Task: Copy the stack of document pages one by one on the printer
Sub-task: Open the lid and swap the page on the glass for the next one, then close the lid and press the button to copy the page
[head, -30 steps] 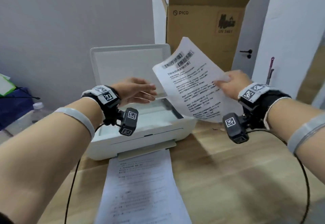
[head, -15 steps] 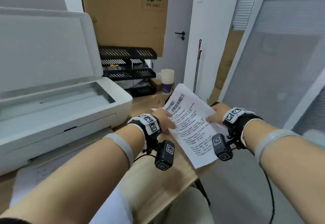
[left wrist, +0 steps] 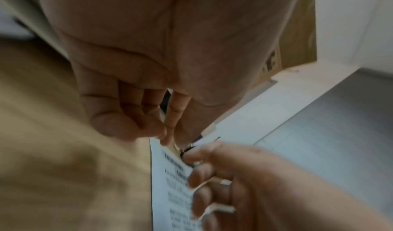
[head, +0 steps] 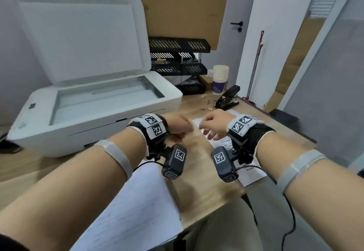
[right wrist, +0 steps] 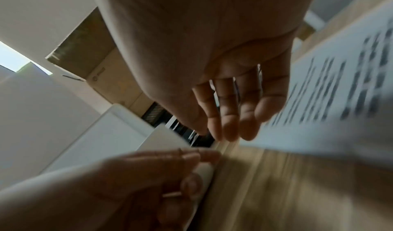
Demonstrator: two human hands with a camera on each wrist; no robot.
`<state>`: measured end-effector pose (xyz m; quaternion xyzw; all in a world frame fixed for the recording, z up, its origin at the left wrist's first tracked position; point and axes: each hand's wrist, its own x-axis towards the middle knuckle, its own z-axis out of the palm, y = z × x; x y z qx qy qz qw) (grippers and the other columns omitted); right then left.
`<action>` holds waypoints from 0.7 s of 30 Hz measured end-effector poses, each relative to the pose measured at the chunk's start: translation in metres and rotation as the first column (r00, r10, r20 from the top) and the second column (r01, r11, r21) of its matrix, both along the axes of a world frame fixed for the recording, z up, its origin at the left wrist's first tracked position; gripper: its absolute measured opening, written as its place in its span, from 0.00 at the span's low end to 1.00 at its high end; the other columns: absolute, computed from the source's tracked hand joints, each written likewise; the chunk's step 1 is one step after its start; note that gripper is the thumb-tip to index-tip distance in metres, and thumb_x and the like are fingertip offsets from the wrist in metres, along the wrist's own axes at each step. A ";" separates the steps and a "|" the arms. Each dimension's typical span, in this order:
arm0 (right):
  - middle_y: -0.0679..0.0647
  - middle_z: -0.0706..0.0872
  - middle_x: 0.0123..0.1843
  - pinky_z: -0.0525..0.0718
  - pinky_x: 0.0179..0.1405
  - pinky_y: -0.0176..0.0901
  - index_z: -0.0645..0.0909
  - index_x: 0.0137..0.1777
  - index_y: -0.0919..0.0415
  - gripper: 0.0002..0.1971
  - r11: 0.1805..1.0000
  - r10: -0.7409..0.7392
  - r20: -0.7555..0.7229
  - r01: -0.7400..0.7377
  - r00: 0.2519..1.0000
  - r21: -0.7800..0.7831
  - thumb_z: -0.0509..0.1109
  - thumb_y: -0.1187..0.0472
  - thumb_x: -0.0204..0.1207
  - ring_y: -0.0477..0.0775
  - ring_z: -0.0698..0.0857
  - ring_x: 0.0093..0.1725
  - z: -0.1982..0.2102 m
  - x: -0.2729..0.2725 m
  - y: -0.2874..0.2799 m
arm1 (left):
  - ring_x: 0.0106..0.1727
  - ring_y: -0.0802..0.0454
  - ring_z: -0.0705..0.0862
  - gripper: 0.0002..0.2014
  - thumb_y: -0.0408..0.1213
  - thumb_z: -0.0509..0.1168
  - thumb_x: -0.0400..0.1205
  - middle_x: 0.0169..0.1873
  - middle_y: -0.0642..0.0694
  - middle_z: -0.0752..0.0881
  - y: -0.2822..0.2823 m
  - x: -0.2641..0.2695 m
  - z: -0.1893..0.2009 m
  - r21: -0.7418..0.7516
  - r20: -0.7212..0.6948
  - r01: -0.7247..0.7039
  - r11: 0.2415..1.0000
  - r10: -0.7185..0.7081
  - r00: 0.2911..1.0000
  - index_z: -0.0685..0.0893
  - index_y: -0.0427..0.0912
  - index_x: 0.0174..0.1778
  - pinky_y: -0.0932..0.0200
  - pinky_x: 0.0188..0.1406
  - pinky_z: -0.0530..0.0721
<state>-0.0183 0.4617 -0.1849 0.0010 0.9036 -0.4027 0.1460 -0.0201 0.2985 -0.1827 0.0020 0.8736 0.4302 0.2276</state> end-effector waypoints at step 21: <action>0.59 0.88 0.37 0.86 0.30 0.44 0.85 0.41 0.62 0.06 0.973 0.213 0.113 -0.200 0.971 -0.116 0.79 0.62 0.74 0.51 0.82 0.26 -0.057 0.037 -0.116 | 0.63 0.46 0.86 0.11 0.43 0.73 0.79 0.60 0.53 0.88 -0.197 0.152 -0.041 0.145 -0.158 -0.510 0.848 0.528 0.834 0.89 0.61 0.55 0.47 0.63 0.83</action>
